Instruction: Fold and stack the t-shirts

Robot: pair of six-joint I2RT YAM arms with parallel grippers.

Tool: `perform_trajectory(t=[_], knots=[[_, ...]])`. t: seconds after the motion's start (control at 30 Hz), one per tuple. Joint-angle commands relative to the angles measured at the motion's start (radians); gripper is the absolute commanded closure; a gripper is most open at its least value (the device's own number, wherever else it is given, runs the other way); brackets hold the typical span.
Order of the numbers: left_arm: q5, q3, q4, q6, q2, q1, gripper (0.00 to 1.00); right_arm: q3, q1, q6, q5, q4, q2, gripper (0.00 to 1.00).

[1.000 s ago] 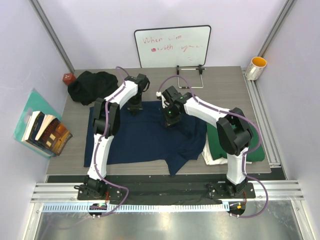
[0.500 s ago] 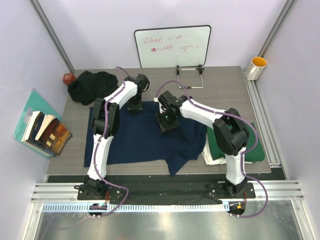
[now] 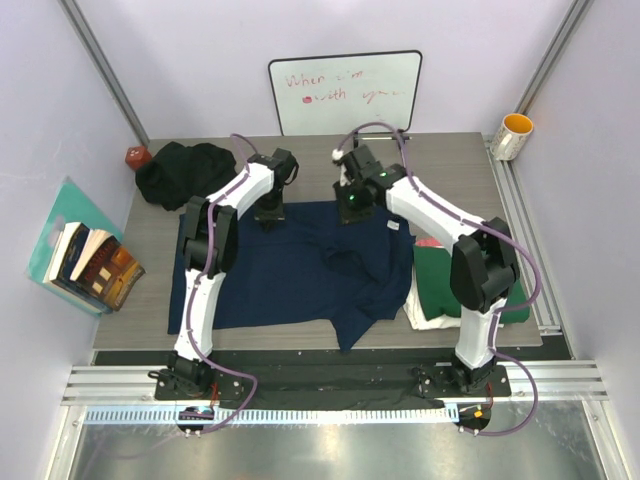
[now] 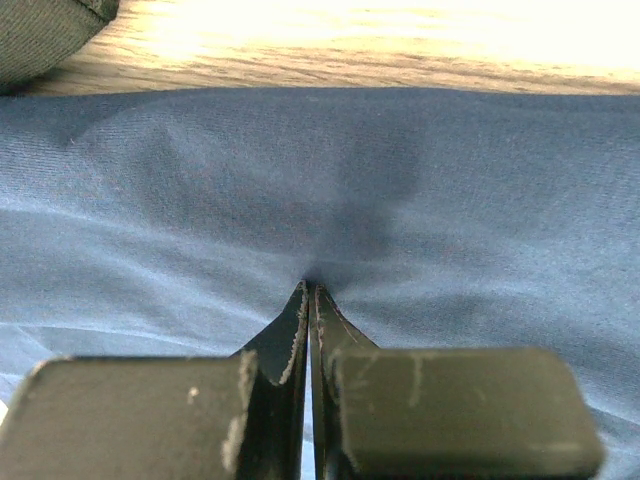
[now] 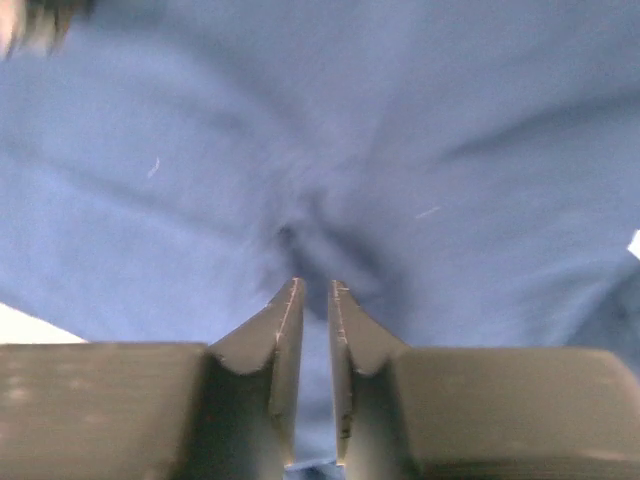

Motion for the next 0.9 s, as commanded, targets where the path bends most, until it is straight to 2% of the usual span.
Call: perform_trajectory(t=[0.0,0.03,0.07,0.2,0.4,0.6,0.73,0.87], knots=[[0.039,-0.047,-0.027,-0.003,0.012,0.000,1.00,0.053,-0.083,-0.012,0.070,0.053,0.044,0.88],[0.039,-0.045,-0.027,0.000,0.014,0.000,1.00,0.063,-0.099,-0.019,0.075,0.053,0.066,0.97],[0.039,-0.041,-0.029,0.000,0.014,0.000,1.00,0.072,-0.103,-0.024,0.075,0.044,0.093,0.99],[0.039,-0.035,-0.033,0.001,0.015,0.000,1.00,0.075,-0.104,-0.029,0.067,0.036,0.167,0.99],[0.041,-0.041,-0.033,-0.002,0.014,0.000,1.00,-0.008,-0.104,0.005,0.101,0.035,0.178,0.99],[0.026,-0.053,-0.030,0.003,0.008,0.000,1.00,-0.078,-0.112,0.062,0.262,-0.045,0.152,0.99],[0.026,-0.064,-0.030,0.004,0.008,0.000,1.00,-0.129,-0.113,0.085,0.234,-0.062,0.133,0.98],[0.026,-0.075,-0.042,0.012,0.001,0.000,1.00,-0.149,-0.112,0.089,0.178,-0.053,0.086,0.89]])
